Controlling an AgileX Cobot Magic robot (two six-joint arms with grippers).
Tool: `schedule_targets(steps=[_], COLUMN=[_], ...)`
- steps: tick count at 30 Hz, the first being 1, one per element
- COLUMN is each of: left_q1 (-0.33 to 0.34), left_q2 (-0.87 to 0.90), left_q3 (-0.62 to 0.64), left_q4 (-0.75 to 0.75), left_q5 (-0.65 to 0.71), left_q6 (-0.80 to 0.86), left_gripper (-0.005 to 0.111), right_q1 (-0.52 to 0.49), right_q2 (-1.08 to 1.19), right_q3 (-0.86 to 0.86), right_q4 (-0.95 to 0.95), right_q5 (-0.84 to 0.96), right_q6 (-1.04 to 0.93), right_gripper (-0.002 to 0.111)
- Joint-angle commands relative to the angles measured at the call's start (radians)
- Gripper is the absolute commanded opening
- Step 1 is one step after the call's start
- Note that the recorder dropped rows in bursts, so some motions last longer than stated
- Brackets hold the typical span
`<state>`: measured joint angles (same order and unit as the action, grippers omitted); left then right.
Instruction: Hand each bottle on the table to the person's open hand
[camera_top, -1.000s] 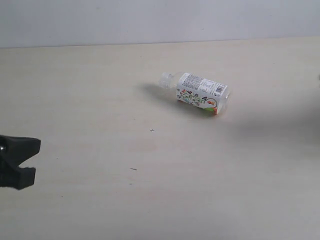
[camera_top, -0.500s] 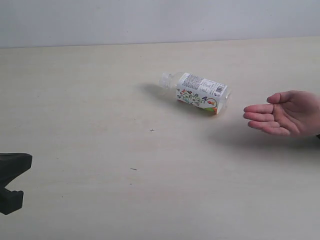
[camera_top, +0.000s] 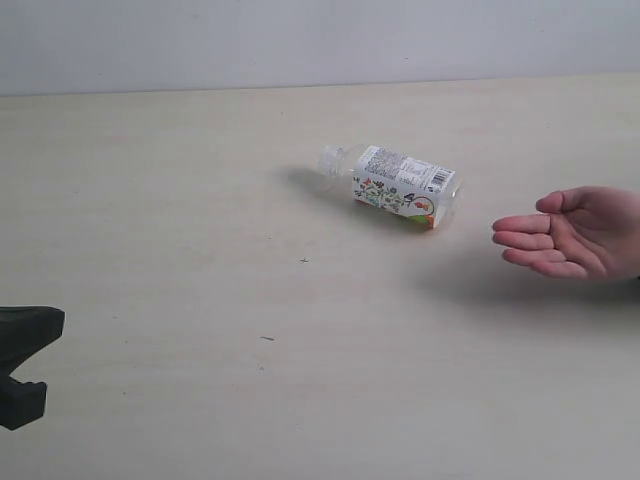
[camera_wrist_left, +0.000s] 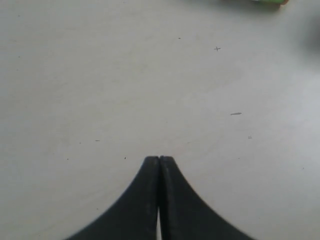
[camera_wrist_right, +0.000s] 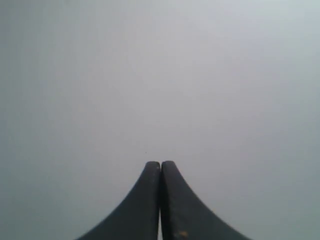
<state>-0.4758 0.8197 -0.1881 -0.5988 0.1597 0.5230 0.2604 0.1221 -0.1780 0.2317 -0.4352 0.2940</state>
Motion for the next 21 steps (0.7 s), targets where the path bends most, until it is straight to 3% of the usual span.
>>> schedule_targets(steps=[1, 4, 7, 11, 12, 14, 16, 21], left_q1=[0.003, 0.003, 0.003, 0.003, 0.003, 0.003, 0.003, 0.003], left_q2=[-0.006, -0.006, -0.006, -0.006, -0.006, -0.006, -0.006, -0.006], left_q3=[0.002, 0.002, 0.002, 0.002, 0.002, 0.002, 0.002, 0.002], left_q4=[0.005, 0.005, 0.005, 0.005, 0.005, 0.005, 0.005, 0.005], left_q5=[-0.001, -0.001, -0.001, -0.001, -0.001, -0.001, -0.001, -0.001], left_q6=[0.0, 0.0, 0.0, 0.0, 0.0, 0.0, 0.0, 0.0], left_gripper=[0.0, 0.0, 0.0, 0.0, 0.0, 0.0, 0.0, 0.0], right_q1=[-0.005, -0.005, -0.005, -0.005, -0.005, -0.005, -0.005, 0.008], right_q2=[0.245, 0.485, 0.76, 1.097, 1.241, 1.447, 1.596, 1.799], right_q3=[-0.222, -0.415, -0.643, -0.988, -1.154, -1.35, -1.495, -1.621], right_q4=[0.004, 0.004, -0.005, -0.059, -0.094, -0.109, -0.095, 0.103], right_q5=[-0.022, 0.059, 0.293, 0.813, 1.039, 1.324, 1.513, 1.656], right_q6=[-0.103, -0.171, -0.269, -0.397, -0.397, -0.397, -0.409, -0.543], right_gripper=[0.0, 0.0, 0.0, 0.0, 0.0, 0.0, 0.0, 0.0])
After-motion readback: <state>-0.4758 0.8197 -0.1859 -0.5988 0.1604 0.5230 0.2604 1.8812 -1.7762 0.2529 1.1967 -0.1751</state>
